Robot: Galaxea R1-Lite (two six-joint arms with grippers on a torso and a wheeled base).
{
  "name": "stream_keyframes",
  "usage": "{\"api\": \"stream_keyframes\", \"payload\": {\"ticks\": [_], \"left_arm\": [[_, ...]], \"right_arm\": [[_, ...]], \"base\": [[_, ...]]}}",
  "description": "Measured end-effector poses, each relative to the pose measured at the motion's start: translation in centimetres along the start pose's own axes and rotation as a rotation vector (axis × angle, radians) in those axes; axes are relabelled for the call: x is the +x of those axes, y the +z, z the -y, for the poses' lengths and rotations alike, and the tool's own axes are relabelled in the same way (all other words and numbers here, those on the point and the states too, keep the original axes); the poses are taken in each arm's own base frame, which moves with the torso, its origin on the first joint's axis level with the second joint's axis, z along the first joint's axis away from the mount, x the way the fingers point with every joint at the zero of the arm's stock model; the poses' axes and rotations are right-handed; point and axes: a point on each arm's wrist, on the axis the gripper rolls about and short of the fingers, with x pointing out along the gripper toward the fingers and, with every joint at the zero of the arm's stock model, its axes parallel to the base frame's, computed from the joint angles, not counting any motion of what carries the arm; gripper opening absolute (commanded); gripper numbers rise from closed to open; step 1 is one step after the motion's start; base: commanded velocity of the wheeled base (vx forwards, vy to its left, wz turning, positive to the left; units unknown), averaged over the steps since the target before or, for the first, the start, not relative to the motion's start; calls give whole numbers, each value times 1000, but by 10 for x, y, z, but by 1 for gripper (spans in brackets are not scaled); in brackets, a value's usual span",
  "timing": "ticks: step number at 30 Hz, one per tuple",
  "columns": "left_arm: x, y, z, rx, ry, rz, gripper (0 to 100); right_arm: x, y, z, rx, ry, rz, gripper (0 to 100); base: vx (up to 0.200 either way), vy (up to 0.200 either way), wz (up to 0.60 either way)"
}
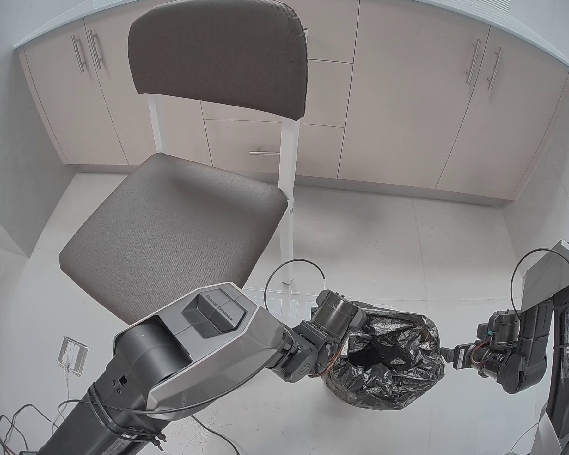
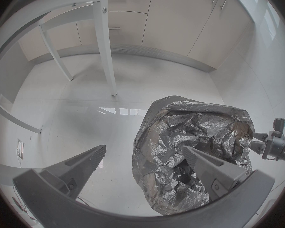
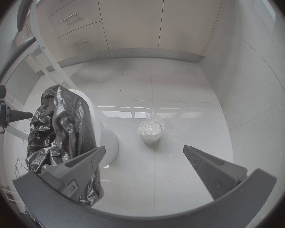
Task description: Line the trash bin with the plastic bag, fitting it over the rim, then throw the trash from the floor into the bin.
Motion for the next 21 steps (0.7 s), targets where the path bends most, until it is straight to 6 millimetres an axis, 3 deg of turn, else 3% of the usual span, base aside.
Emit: {"api": "stream_keyframes", "payload": {"ticks": [6, 10, 14, 21], "left_arm": [[0, 0, 0, 0, 0, 0, 100], [0, 0, 0, 0, 0, -1, 100], [0, 0, 0, 0, 0, 0, 100], [0, 0, 0, 1, 1, -1, 100]], "right_arm": [[14, 0, 0, 3, -2, 16, 100], [12, -1, 0, 4, 2, 10, 100], [-2, 6, -1, -2, 12, 23, 100], [-46, 34, -19, -40, 78, 139, 100]], "base": [[0, 0, 0], [0, 0, 0], [0, 0, 0], [0, 0, 0]]}}
